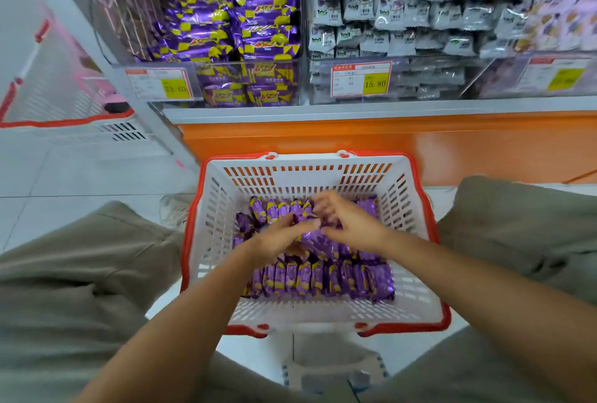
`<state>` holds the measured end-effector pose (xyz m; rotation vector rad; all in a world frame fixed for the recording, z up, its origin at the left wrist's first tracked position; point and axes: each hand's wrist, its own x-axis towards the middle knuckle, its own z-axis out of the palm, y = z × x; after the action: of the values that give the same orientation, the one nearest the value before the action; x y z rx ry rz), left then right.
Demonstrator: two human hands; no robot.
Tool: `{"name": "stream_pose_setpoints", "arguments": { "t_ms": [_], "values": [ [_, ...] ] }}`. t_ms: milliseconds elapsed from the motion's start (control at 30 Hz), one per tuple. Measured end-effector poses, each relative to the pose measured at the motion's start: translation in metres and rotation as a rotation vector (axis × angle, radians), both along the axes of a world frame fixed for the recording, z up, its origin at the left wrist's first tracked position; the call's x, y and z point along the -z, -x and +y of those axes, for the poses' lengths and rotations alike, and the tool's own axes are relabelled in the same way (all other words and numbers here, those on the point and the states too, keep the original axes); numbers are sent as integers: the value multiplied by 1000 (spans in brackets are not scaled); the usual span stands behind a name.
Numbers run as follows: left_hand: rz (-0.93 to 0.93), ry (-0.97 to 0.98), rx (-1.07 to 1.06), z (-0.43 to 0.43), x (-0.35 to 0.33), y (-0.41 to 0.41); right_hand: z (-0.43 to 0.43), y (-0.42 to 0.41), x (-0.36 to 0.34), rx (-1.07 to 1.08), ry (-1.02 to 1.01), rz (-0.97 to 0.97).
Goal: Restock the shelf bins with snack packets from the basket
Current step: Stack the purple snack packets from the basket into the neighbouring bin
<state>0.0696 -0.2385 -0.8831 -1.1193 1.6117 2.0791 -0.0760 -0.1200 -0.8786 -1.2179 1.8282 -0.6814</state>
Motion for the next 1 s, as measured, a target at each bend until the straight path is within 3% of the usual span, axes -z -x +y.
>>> {"name": "stream_pose_setpoints", "arguments": {
  "t_ms": [100, 300, 467, 567, 733, 833, 1000],
  "values": [
    [45, 64, -44, -5, -11, -6, -6, 0, -15, 62, 96, -66],
    [233, 55, -222, -14, -42, -9, -12, 3, -39, 24, -69, -195],
    [324, 52, -269, -9, -53, -12, -11, -6, -39, 170, 60, -203],
    [350, 47, -459, 1, -59, -5, -10, -9, -45, 285, 173, -231],
    [238, 4, -673, 15, -68, 9, -8, -7, -45, 364, 278, -16],
    [131, -6, -689, 19, -69, 12, -4, -6, -42, 340, 338, 7],
    [114, -128, -706, 19, -79, 16, -3, -10, -47, 283, 449, 179]
  ]
}}
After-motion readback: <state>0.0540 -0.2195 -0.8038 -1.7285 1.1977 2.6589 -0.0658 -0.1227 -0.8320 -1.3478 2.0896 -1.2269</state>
